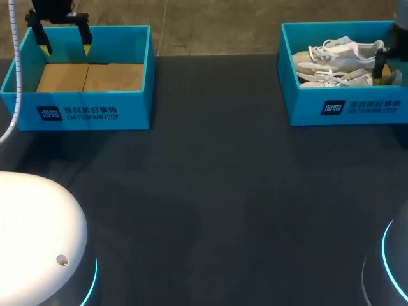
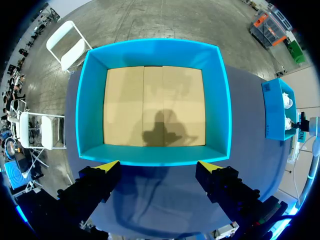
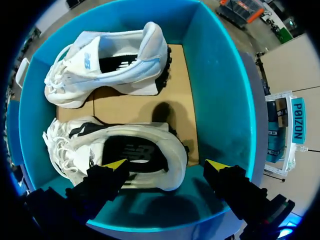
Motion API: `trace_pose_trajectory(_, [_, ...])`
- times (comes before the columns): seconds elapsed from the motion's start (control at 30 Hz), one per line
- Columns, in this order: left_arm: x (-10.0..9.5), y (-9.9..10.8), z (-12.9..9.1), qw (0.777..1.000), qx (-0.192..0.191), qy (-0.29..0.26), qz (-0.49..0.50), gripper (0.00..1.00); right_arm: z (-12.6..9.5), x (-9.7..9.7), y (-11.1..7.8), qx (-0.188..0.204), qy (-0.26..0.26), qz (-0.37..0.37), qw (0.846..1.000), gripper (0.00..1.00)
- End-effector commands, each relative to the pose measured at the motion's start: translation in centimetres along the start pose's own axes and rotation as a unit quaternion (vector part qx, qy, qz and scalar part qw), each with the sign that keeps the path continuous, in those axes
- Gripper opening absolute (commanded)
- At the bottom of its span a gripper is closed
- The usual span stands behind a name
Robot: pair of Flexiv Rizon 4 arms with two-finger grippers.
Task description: Take the shoe out of the shoebox, open the shoe tongue, remove and reinsert the insole, then place the shoe into the shoebox
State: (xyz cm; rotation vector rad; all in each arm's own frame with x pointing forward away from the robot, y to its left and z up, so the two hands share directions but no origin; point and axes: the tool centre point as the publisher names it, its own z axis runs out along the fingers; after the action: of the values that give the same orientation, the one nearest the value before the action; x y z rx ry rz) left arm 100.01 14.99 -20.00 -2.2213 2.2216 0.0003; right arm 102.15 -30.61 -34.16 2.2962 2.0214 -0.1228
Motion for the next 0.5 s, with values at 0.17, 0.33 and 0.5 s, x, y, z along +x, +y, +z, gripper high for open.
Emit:
trace_pose_trajectory(0.17, [0.0,0.0,0.0,1.000,0.000,0.000,0.000,1.00,1.0,-0.4,0.7,0.010,0.003,0.005,1.000,0.87])
trace_pose_trajectory(0.33, [0.0,0.0,0.0,1.000,0.000,0.000,0.000,1.00,1.7,-0.3,1.1,0.012,-0.001,-0.001,1.000,0.68])
trace_pose_trajectory(0.5, [0.0,0.0,0.0,1.000,0.000,0.000,0.000,1.00,2.2,-0.3,1.2,0.017,-0.005,0.000,1.000,0.55])
